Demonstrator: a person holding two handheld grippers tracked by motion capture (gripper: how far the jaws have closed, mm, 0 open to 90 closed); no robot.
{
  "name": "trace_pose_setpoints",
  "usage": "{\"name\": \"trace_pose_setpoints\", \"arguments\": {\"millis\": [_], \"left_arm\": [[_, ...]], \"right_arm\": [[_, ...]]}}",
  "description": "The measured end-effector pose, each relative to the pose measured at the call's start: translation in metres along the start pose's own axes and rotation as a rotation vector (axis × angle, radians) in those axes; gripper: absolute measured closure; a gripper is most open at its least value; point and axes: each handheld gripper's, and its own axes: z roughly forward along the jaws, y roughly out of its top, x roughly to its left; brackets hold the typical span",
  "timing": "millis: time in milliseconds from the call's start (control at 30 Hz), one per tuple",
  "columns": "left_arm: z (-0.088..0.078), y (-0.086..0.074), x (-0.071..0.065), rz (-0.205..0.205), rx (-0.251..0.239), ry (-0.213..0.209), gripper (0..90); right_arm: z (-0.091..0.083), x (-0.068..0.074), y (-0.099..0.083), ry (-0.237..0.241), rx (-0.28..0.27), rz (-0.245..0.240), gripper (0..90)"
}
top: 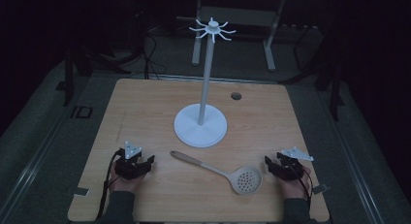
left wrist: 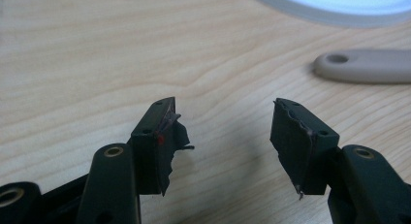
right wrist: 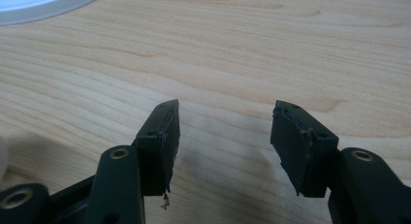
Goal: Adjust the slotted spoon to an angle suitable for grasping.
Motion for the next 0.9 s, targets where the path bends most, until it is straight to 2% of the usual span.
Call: {"name": "trace_pose_setpoints", "arguments": {"millis": [100,200,333,600,833,900], "left_arm": [[-0.005,0.001,-0.001,0.013,-0.053,-0.022,42.7],[-0.006,0.001,-0.002,0.021,-0.074,-0.028,42.3],[-0.005,0.0,0.0,0.024,-0.067,-0.029,40.2],[0.0,-0.002,0.0,0.02,-0.058,-0.027,39.0],[0.001,-0.001,-0.001,0.016,-0.063,-0.039,39.9],[0.001,-0.001,-0.001,0.017,-0.063,-0.042,40.3]], "right_arm": [[0.0,0.002,0.001,0.005,-0.009,-0.003,43.1],[-0.001,0.003,0.003,0.007,-0.016,-0.005,42.8],[-0.002,0.006,0.006,0.014,-0.026,-0.007,41.9],[-0.01,0.014,0.02,0.018,-0.048,-0.055,41.1],[-0.018,0.022,0.039,0.049,-0.074,-0.091,41.8],[-0.019,0.025,0.046,0.05,-0.064,-0.11,42.4]]}}
